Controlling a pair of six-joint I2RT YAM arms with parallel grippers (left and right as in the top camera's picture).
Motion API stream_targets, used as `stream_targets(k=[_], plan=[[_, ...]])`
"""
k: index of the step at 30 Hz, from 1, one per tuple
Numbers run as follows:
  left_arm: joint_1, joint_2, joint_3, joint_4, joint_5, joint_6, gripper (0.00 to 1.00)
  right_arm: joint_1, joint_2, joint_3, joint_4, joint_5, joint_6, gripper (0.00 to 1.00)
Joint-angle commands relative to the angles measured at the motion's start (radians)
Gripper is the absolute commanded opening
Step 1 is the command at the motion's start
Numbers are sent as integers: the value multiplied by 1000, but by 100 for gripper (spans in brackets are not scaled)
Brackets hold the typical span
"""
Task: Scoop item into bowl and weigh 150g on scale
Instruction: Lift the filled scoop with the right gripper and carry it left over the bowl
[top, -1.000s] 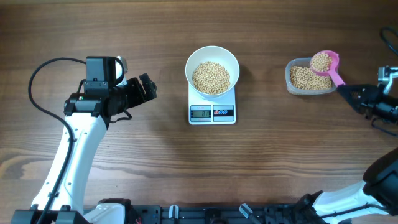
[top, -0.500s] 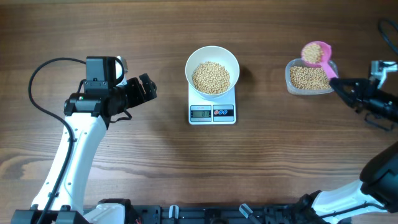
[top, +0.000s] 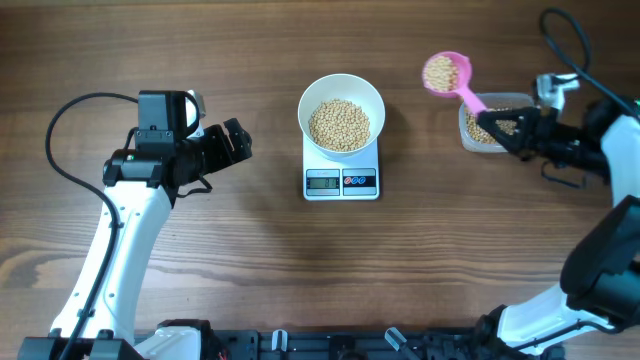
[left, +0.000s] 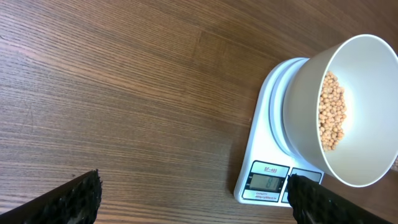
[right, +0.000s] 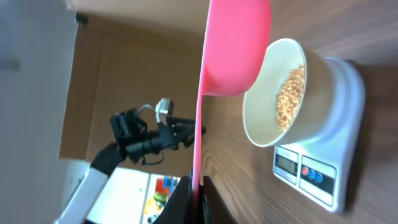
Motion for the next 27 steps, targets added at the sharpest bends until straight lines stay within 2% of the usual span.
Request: stream_targets(k=[1, 4, 8, 15, 18, 23, 27], plan=[[-2, 7, 19, 0, -10, 8, 100, 65, 12, -3, 96, -74, 126, 4], [-2, 7, 19, 0, -10, 8, 100, 116, 12, -3, 242, -60, 305, 4], [-2, 7, 19, 0, -10, 8, 100, 207, 11, -3, 423, 108, 564, 4], [-2, 7, 19, -1, -10, 8, 100, 352, 8, -3, 690, 217, 810, 4], [-2, 7, 19, -1, -10, 8, 100, 386, -2, -2, 750, 234, 830, 5], [-2, 7, 19, 0, -10, 8, 100, 401, -44, 5, 751, 379, 819, 4], [-2, 7, 19, 0, -10, 8, 100, 415, -102, 5, 751, 514, 690, 4]])
